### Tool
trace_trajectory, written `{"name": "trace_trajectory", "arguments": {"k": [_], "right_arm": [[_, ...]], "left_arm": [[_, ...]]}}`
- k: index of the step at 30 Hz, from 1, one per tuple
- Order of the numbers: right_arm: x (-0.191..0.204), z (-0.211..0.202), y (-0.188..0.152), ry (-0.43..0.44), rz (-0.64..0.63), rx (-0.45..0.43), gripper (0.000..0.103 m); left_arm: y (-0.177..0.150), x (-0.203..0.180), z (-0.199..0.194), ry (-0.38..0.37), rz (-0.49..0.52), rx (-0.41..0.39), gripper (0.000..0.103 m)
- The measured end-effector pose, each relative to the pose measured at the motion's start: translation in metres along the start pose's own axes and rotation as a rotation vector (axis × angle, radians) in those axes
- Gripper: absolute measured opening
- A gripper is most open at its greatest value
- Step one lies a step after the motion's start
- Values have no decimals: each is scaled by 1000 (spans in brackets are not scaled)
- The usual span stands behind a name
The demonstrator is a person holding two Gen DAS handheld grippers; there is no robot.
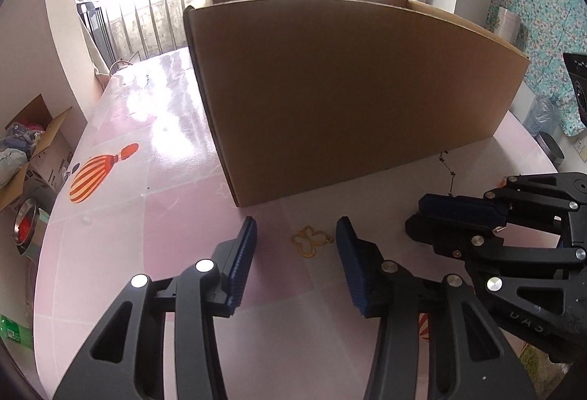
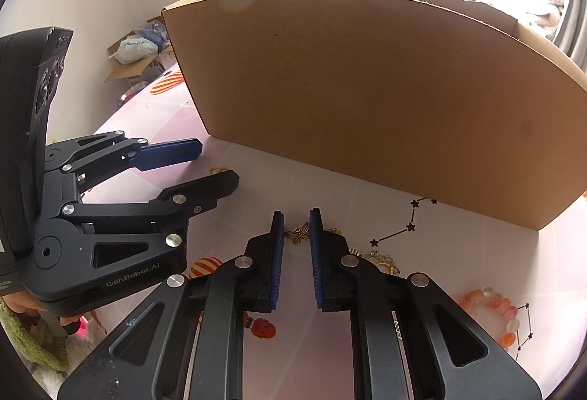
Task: Organize jewelry
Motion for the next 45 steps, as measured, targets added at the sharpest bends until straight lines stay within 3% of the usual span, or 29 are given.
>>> {"name": "trace_trajectory", "arguments": {"k": [20, 45], "right_arm": [[-1, 0, 1, -3, -2, 0, 13], [-3, -2, 1, -1, -4, -1, 13]], "left_arm": [[-6, 3, -5, 3, -16, -16, 21], [-6, 13, -3, -34, -36, -16, 22]]}}
Point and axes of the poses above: each gripper's, at about its wrist camera, not at the fingertips, and z roughly the way its jaws point, x to its left, y to its top, the point moved 6 cm from there along z, roughly the way its jaws point, and after that the axes turned 10 degrees about x, right-handed, at the moved point
